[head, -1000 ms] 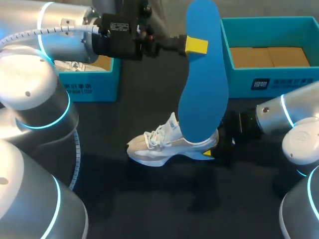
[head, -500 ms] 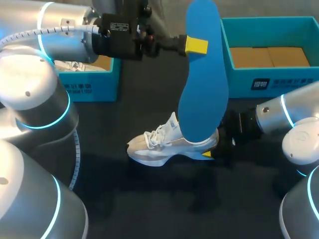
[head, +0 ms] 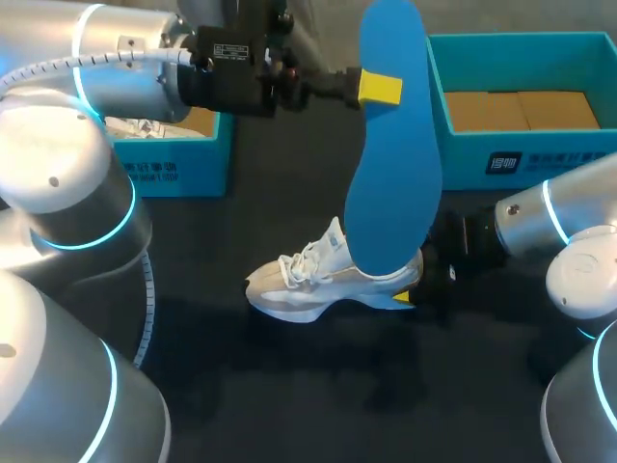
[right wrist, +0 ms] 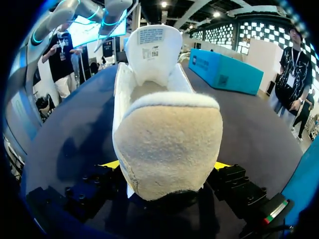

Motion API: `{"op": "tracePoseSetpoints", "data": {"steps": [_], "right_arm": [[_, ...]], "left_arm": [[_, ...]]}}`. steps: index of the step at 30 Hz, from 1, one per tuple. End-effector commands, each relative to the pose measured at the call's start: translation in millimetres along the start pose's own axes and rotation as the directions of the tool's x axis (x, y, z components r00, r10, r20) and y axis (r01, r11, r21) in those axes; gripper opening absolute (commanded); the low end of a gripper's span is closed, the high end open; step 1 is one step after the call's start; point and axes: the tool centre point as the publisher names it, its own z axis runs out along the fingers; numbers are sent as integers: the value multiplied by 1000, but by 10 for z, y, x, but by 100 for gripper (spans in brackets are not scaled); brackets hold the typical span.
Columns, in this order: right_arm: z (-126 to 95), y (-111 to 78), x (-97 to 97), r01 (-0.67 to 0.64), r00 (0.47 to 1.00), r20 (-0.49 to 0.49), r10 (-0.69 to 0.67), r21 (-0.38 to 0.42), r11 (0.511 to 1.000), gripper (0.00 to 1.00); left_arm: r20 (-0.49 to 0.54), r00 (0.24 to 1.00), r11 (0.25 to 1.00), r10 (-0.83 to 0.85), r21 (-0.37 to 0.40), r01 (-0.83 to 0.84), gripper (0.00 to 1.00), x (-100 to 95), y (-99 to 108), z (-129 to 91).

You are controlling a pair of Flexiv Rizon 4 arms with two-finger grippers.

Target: Take the shoe out of the shoebox, open the shoe tongue, remove and reinsert the insole, then place the shoe into the shoebox

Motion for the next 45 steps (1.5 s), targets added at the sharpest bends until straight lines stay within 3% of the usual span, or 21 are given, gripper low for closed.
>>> {"op": "tracePoseSetpoints", "data": {"steps": [1, 10, 24, 34, 45], "right_arm": [[-99, 70, -2, -7, 1000, 3, 6, 72, 997, 100], [-335, 97, -12, -25, 1000, 1, 26, 212, 977, 100], [-678, 154, -6, -49, 998, -13, 60, 432, 900, 100], [-849, 259, 65, -50, 999, 11, 51, 510, 859, 100], [-839, 452, 107, -35, 999, 31, 21, 591, 806, 100]], "left_arm": [[-1, 1000, 1000, 0, 0, 0, 0, -2, -1, 9], [-1, 1000, 1000, 0, 0, 0, 0, -2, -1, 9], [-1, 1000, 1000, 0, 0, 0, 0, -2, -1, 9], [-1, 1000, 1000, 0, 0, 0, 0, -2, -1, 9], [-1, 1000, 1000, 0, 0, 0, 0, -2, -1, 9]]}}
